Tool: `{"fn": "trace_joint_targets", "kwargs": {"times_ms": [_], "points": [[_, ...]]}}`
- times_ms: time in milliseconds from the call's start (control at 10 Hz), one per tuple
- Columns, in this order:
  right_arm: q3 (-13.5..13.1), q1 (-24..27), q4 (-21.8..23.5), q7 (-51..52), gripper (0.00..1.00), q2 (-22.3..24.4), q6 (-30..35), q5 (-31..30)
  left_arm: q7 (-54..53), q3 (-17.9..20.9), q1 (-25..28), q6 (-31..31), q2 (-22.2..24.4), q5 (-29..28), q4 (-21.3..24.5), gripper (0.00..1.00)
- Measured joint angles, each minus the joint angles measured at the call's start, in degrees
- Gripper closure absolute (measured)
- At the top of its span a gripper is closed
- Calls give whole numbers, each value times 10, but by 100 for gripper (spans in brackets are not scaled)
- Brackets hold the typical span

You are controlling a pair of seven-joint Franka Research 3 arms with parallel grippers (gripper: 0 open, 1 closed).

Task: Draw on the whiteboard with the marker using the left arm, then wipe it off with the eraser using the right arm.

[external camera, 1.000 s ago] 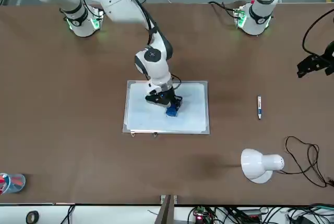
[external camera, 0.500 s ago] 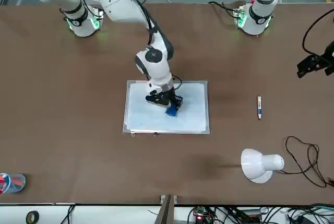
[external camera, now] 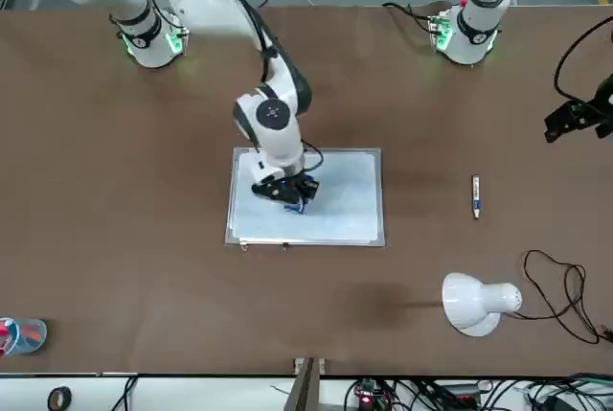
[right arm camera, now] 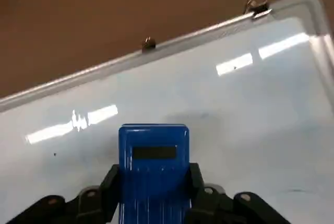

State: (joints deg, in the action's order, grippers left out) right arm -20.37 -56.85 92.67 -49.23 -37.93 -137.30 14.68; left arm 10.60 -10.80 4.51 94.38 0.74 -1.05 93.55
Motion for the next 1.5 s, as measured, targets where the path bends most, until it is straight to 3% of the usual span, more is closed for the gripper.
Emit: {"fn": "trace_joint_targets", "kwargs": {"times_ms": [400, 700, 1100, 1500], "points": [[-3, 68, 21, 128, 44, 113, 115, 0, 0, -2, -1, 0, 0, 0, 0, 0], [-13, 95, 92, 227, 44, 163, 119, -10, 0, -2, -1, 0, 0, 0, 1, 0], [-51, 129, 188, 367, 44, 222, 115, -52, 0, -2, -1, 0, 0, 0, 1, 0], [-54, 159, 253, 432, 44, 274, 101, -104, 0, -2, -1, 0, 0, 0, 2, 0]]}}
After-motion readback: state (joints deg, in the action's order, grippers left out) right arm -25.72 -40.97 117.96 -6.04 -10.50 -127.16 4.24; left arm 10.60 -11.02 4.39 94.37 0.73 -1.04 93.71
